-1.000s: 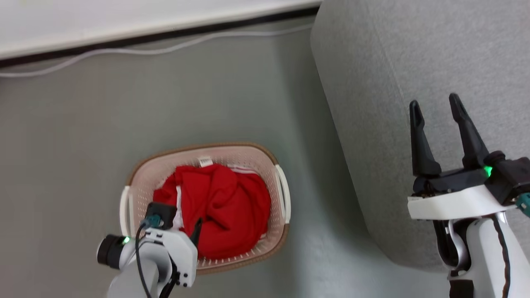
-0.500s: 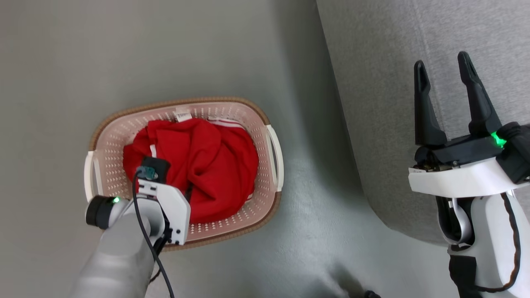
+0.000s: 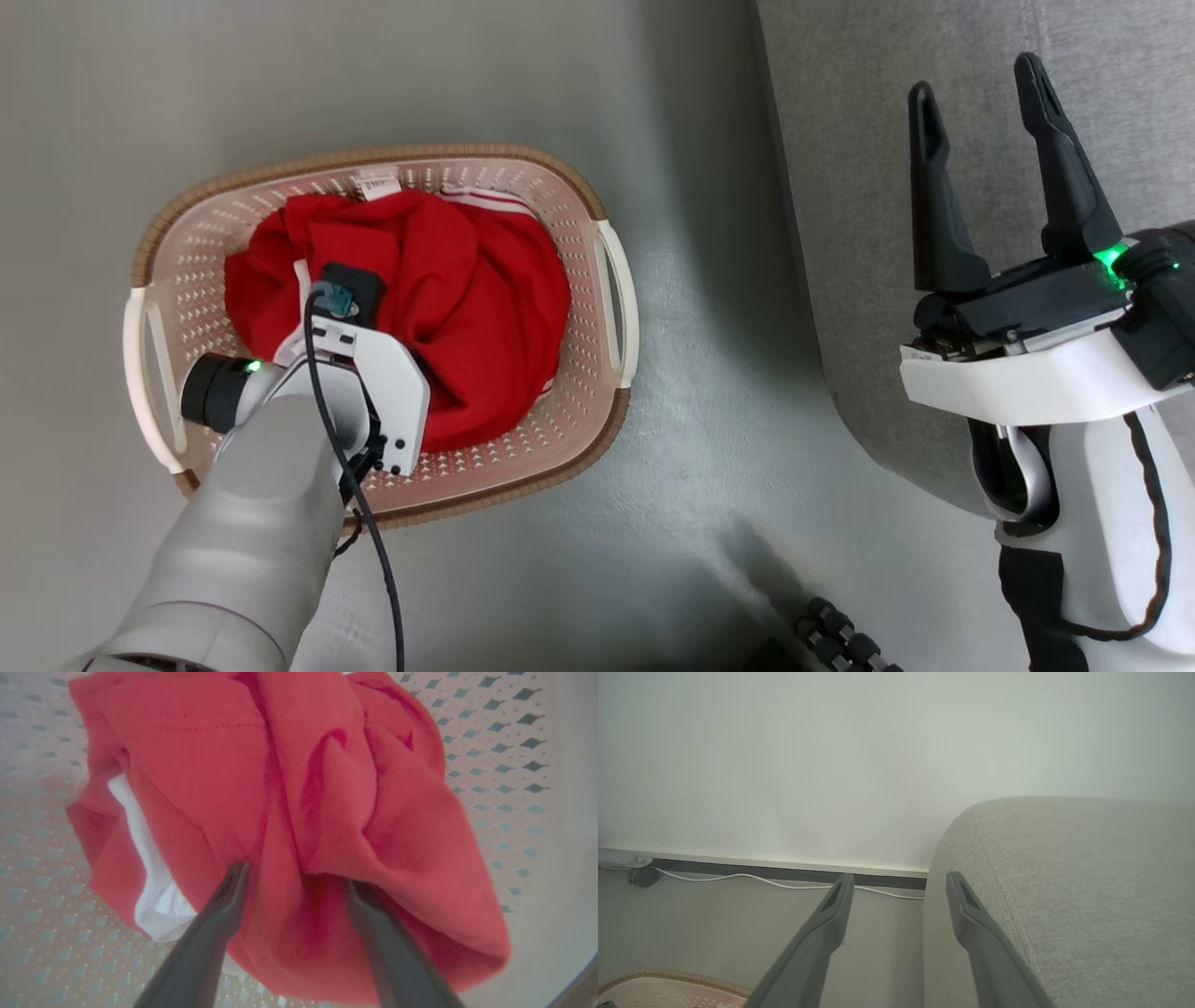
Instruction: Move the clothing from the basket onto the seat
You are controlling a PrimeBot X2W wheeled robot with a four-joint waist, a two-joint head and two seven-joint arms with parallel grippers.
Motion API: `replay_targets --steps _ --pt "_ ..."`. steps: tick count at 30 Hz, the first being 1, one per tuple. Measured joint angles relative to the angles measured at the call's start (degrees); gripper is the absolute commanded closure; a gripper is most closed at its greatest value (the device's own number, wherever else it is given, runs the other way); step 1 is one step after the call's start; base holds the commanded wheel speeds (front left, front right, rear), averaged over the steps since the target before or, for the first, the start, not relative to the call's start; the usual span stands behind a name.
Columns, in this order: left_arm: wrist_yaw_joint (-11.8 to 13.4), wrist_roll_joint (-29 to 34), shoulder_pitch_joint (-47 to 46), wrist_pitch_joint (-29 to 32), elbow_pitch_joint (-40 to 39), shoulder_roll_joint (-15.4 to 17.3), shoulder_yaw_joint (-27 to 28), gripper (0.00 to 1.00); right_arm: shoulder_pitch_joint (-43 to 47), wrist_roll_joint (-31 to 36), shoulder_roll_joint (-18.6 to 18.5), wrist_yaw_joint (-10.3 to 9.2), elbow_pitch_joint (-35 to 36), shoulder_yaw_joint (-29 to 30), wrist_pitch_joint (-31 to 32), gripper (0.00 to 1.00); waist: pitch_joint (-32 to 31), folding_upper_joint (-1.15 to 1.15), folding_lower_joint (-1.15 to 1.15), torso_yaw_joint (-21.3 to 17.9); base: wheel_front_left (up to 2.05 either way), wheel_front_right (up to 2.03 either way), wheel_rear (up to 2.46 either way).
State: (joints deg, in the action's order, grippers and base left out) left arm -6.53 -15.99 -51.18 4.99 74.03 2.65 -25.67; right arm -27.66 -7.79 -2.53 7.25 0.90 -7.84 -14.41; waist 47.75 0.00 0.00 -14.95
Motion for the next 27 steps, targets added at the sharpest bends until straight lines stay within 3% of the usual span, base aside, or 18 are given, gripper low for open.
replay_targets --steps 11,12,13,15,20,27 --pt "-0.48 -0.25 -2.09 3.65 0.22 1.15 -1.35 0.00 -2.12 -0.15 -0.03 0.00 1.12 -2.26 -0.01 0.00 4.41 0.00 0.00 -1.47 0.00 0.00 0.00" --pt "-0.48 -0.25 -2.20 3.64 0.22 1.19 -1.43 0.11 -2.16 -0.15 -0.03 0.00 1.23 -2.35 -0.01 0.00 4.52 0.00 0.00 -1.49 0.00 0.00 0.00" --pt "-0.48 -0.25 -2.21 3.61 0.23 1.20 -1.62 0.53 -2.19 -0.15 -0.03 0.00 1.31 -2.42 -0.01 0.00 4.55 0.00 0.00 -1.46 0.00 0.00 0.00" --pt "-0.52 -0.35 -2.21 3.56 0.24 1.19 -1.96 0.96 -2.31 -0.15 -0.03 0.00 1.36 -2.45 -0.03 0.00 4.47 0.00 0.00 -1.34 0.00 0.00 0.00" --pt "-0.54 -1.32 -2.04 2.64 0.29 0.88 -3.19 1.00 -2.31 -0.15 -0.04 0.00 0.88 -2.68 -0.09 0.00 2.82 0.00 0.00 -0.90 0.00 0.00 0.00" --pt "-0.54 -2.61 2.50 -1.02 -1.65 0.00 -9.84 1.00 -2.04 -0.14 -0.07 0.00 -0.45 -3.31 -0.21 0.00 -1.60 0.00 0.00 -0.27 0.00 0.00 0.00"
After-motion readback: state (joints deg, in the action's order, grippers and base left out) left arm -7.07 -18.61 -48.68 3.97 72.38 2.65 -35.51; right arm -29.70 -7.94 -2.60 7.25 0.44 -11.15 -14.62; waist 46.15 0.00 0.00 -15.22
